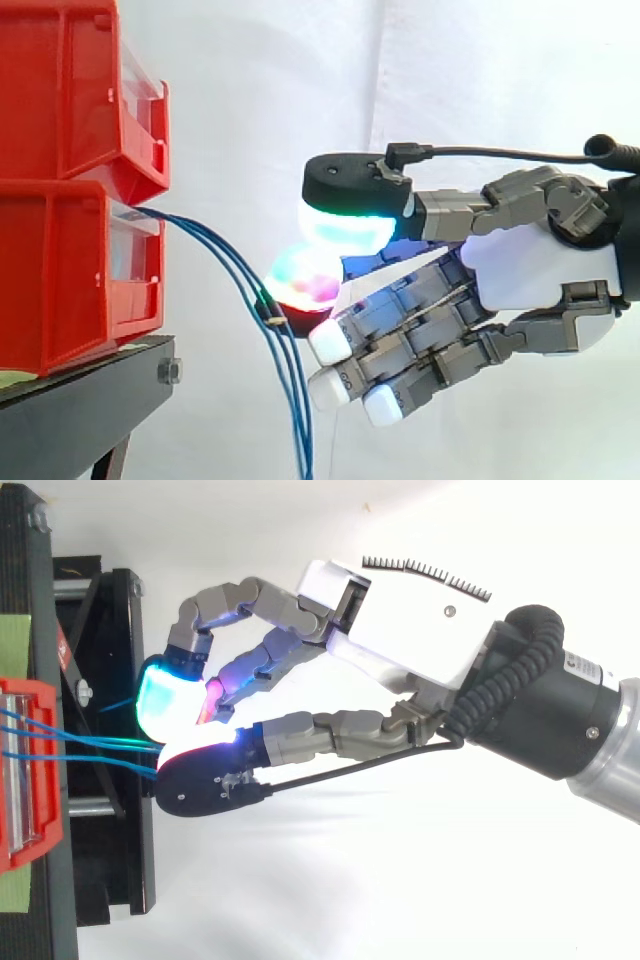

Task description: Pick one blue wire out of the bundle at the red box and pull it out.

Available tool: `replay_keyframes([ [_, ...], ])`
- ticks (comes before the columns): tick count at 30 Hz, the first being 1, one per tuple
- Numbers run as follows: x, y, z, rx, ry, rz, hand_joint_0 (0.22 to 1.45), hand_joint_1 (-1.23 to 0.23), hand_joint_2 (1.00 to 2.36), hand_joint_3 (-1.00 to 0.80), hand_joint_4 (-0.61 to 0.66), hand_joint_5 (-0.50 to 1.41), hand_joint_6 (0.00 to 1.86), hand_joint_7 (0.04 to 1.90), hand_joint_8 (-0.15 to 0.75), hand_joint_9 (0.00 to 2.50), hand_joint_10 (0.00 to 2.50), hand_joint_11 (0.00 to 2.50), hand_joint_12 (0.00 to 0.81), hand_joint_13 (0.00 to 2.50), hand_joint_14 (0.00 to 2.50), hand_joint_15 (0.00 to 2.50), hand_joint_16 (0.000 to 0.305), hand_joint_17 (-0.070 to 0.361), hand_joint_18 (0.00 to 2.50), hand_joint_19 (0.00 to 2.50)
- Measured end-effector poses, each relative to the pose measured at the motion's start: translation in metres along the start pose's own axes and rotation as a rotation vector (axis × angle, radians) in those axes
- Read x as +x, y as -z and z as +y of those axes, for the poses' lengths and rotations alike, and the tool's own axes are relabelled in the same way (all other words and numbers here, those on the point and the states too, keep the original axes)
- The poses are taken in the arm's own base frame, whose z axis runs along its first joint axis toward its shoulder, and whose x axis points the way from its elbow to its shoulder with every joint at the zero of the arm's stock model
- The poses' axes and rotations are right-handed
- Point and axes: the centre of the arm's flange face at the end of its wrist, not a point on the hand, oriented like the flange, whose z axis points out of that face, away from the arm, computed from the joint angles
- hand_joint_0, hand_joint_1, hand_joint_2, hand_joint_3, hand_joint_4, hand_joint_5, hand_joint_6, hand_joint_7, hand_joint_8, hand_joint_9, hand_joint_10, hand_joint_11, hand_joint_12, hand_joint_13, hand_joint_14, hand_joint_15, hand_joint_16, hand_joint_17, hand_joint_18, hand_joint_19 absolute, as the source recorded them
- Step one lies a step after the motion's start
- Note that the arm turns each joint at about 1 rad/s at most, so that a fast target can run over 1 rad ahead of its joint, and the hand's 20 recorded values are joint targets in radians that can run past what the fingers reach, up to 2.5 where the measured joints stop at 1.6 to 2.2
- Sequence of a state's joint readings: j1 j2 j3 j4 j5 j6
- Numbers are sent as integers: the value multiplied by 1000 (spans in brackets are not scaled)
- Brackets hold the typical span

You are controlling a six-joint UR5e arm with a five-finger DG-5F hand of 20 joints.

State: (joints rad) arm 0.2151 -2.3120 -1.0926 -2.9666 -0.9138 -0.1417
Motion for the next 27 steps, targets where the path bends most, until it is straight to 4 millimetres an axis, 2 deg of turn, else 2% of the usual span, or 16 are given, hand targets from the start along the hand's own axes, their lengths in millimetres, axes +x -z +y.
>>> replay_keyframes([
  [6, 0, 0, 0, 0, -1, 0, 554, -762, 1000, -495, 211, -149, 750, 956, 296, 993, 15, 483, 383, 860, 13, 386, 51, 114, 749, 588],
  [11, -1, -1, -1, 1, 6, -2, 516, -703, 1000, -500, 232, -106, 564, 1183, 301, 968, 17, 444, 393, 844, 13, 388, 53, 118, 731, 598],
  [16, 6, -6, -23, -14, 17, -2, 514, -703, 1000, -500, 252, -93, 501, 1259, 300, 965, 14, 432, 394, 839, 13, 378, 53, 119, 727, 591],
  [18, 9, -7, -30, -30, 20, -3, 514, -703, 1000, -500, 257, -96, 501, 1233, 300, 963, 14, 432, 393, 837, 15, 381, 53, 118, 714, 593],
  [27, 25, -11, -46, -150, 55, -28, 534, -715, 1001, -481, 237, -92, 501, 1257, 303, 975, 14, 446, 389, 833, 13, 387, 52, 116, 718, 599],
])
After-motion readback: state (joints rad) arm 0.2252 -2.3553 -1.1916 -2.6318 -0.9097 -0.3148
